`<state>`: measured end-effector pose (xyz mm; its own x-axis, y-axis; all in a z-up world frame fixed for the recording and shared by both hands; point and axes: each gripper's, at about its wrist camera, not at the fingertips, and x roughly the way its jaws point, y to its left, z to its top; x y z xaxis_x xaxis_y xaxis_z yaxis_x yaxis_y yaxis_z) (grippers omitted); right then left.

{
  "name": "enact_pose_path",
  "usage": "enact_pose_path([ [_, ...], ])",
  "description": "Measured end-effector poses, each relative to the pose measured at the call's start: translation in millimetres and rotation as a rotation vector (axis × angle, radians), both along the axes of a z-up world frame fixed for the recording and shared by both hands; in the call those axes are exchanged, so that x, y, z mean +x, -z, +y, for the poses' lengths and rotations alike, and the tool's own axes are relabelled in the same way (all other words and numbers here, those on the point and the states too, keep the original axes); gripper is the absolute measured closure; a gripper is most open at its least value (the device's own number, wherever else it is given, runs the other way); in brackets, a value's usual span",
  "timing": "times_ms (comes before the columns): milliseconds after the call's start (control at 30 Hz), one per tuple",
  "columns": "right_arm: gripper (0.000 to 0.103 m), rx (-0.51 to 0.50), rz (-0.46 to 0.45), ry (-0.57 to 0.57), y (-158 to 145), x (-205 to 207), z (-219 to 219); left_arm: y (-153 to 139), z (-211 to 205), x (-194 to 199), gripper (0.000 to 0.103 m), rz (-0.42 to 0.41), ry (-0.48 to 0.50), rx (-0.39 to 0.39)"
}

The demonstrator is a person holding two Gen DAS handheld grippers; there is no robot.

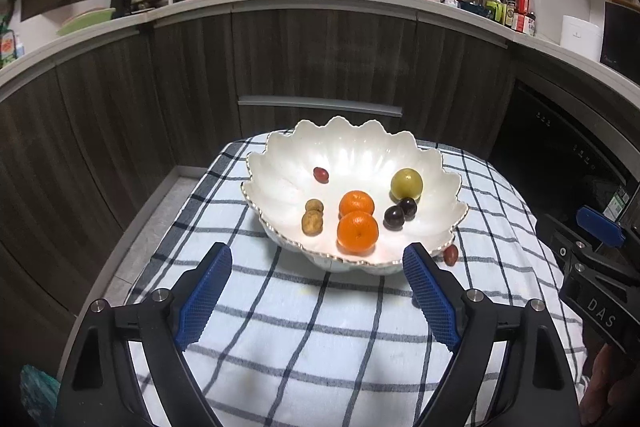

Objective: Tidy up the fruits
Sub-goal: 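Withdraw both tools toward the blueberry and the last red grape on the cloth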

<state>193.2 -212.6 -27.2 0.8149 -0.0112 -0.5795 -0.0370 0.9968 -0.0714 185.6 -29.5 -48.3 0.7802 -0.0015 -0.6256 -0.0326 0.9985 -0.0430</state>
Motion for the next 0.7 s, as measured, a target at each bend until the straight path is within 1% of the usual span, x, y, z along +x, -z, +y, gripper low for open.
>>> enact_pose_path([
  [67, 0.039, -0.008, -0.007, 0.004, 4.8, -5.1, -2.3, 6.1, -3.1, -5.6, 0.014, -0.003, -0.006, 0.006],
  [133, 0.039, -0.014, -0.009, 0.006, 11.2, -10.2, -5.5, 13.7, -7.8, -8.1, 0.013, 0.010, 0.013, 0.018],
  [200, 0.039, -0.004, 0.003, 0.012, 19.1, -13.7, -10.8, 19.0, -12.0, -9.4, 0.013, 0.020, 0.023, 0.026],
  [300, 0.039, 0.009, 0.020, 0.019, 27.2, -16.4, -16.9, 23.8, -17.6, -12.9, 0.013, 0.010, 0.030, 0.024],
  [533, 0.039, 0.008, 0.043, 0.008, 44.2, -19.3, -25.8, 41.4, -35.2, -14.8, 0.013, 0.049, 0.061, 0.048],
  [700, 0.039, 0.012, 0.053, -0.028, 52.1, -12.8, -31.3, 49.2, -46.9, -12.3, 0.014, 0.055, 0.042, 0.060],
])
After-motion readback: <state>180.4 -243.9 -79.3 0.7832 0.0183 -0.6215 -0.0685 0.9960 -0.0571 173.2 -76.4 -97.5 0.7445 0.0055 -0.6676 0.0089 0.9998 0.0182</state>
